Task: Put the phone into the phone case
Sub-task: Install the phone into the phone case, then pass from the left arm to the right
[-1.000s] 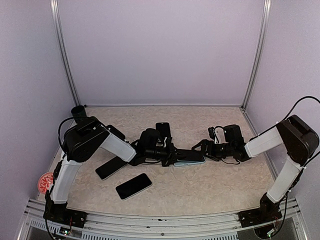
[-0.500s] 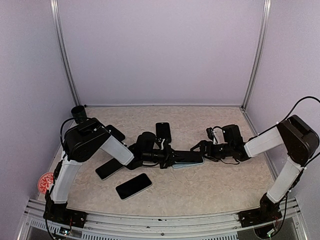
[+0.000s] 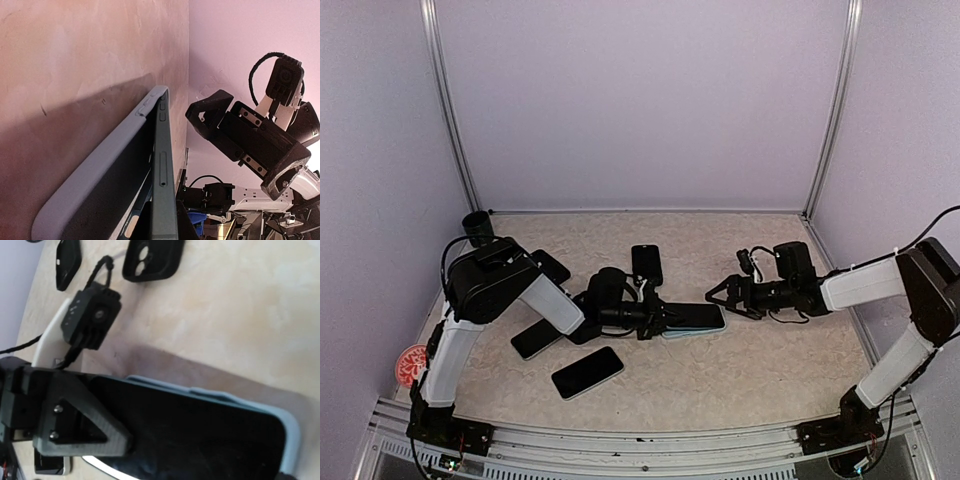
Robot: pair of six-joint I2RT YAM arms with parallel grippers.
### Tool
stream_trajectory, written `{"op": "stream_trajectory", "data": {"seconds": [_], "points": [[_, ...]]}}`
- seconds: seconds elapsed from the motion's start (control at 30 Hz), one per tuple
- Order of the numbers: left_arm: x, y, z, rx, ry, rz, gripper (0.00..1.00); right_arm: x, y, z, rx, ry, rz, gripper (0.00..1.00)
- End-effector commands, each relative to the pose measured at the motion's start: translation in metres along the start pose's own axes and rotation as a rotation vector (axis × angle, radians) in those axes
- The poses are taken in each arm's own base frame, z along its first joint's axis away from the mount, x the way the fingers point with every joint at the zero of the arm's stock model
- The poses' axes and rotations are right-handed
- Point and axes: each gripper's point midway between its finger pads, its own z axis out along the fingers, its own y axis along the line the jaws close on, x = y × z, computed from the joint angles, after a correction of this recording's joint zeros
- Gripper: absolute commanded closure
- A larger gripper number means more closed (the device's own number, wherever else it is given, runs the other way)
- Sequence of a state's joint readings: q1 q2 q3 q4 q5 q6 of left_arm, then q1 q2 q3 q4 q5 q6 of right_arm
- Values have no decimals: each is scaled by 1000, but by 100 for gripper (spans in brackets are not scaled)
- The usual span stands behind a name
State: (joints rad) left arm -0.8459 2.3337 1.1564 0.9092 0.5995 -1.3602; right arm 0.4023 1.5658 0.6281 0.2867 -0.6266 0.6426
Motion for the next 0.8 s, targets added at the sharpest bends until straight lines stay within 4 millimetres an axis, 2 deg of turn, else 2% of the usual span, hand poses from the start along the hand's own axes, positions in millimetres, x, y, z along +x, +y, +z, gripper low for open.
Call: {"op": "stream_trajectory", "data": {"seconds": [0.0,0.37,0.77], "points": [[-3,-55,-8,136,-4,110,100,1,-4,-3,-10,14,8,0],[2,-86,-15,206,0,165,100,4,-10,3,-26,36,24,0],[9,-100,-12,240,21,190,100,7,12,2,-161,52,36,10]]}}
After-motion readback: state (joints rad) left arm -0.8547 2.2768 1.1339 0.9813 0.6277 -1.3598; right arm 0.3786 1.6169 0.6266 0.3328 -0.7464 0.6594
